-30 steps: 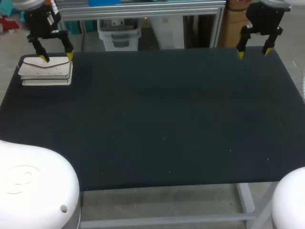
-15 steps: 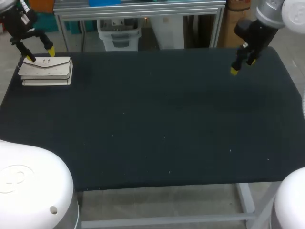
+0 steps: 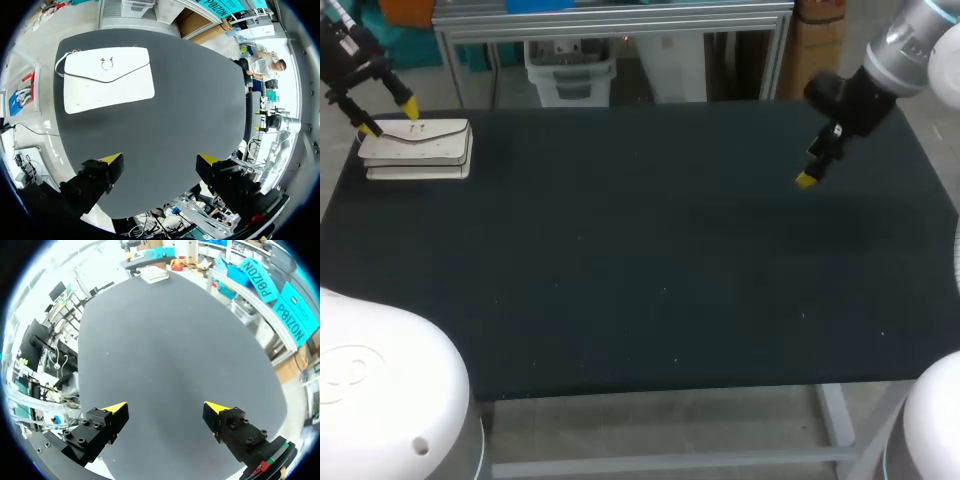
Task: Pick up the bag, open it, inspect its contents, close it, and place it on the opposite side
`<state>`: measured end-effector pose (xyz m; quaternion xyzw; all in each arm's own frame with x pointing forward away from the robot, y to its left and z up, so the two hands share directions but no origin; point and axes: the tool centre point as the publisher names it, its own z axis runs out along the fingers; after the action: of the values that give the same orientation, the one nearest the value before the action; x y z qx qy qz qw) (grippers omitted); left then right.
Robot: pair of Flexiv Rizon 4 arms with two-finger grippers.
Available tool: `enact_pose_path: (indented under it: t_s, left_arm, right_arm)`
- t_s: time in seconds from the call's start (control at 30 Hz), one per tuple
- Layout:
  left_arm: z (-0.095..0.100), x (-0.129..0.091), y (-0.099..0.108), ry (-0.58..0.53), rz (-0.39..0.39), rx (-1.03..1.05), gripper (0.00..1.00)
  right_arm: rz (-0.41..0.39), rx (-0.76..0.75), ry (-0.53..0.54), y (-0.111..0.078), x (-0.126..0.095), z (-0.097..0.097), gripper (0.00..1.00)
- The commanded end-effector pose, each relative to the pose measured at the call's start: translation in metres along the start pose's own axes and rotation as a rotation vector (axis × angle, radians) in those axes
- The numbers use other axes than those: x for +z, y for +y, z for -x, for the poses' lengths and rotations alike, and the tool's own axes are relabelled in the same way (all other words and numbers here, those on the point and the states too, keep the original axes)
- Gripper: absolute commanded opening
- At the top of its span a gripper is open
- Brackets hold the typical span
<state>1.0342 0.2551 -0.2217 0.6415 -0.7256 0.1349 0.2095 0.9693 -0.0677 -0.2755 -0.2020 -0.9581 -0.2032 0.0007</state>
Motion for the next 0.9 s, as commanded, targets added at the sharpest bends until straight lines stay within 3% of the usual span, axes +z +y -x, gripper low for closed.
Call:
enact_pose_path:
  t_s: [0.03,0.3,0.53,0.9]
  left_arm:
    - [0.004,-0.003,-0.008,0.038,0.037,0.000,1.00]
    - [0.008,-0.003,-0.012,0.055,0.036,-0.004,1.00]
    - [0.044,-0.013,-0.030,0.059,-0.073,-0.093,1.00]
    - [0.108,-0.014,-0.067,0.101,-0.082,-0.166,1.00]
  right_arm:
    - [0.064,-0.008,0.020,-0.004,-0.003,0.005,1.00]
    - [0.059,-0.039,0.022,0.002,0.001,0.005,1.00]
    - [0.091,-0.157,-0.049,0.015,0.025,-0.010,1.00]
    - [0.153,-0.299,-0.097,0.018,0.046,-0.030,1.00]
